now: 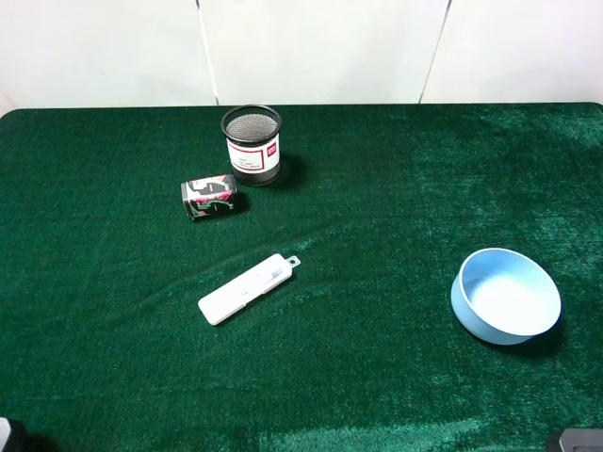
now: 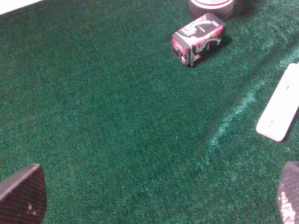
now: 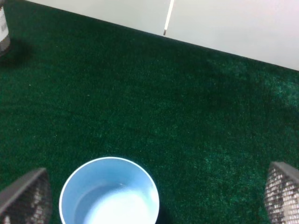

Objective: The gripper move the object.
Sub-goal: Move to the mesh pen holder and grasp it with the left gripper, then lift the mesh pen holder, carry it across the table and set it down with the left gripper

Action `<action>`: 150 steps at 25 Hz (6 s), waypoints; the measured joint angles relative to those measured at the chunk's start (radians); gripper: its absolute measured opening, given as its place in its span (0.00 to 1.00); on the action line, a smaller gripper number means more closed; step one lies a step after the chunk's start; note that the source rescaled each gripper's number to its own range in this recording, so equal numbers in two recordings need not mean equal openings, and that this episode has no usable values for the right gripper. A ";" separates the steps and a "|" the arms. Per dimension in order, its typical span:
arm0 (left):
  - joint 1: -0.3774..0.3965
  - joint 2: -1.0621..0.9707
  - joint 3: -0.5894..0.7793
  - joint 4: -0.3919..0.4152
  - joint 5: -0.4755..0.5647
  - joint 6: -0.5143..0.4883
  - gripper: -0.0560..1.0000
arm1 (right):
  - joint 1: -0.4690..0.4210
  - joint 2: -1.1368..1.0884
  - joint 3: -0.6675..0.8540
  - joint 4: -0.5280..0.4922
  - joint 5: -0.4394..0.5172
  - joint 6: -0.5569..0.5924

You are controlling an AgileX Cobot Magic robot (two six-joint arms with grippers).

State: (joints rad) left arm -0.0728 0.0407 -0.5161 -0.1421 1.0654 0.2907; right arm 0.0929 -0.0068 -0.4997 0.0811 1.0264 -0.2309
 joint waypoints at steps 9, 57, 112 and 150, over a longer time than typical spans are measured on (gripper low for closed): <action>0.000 -0.001 0.000 -0.006 0.000 0.001 1.00 | 0.000 0.000 0.000 0.000 0.000 0.000; -0.364 1.426 -0.722 0.008 -0.227 0.297 1.00 | 0.000 0.000 0.000 0.000 0.000 0.000; -0.530 2.284 -1.244 0.248 -0.269 0.319 0.78 | -0.001 0.000 0.000 0.000 0.000 0.000; -0.593 2.288 -1.559 0.275 -0.028 0.314 0.05 | -0.001 0.000 0.000 0.000 0.000 0.000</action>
State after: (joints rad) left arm -0.6662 2.3284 -2.0752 0.1329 1.0374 0.6043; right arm 0.0922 -0.0068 -0.4997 0.0811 1.0264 -0.2309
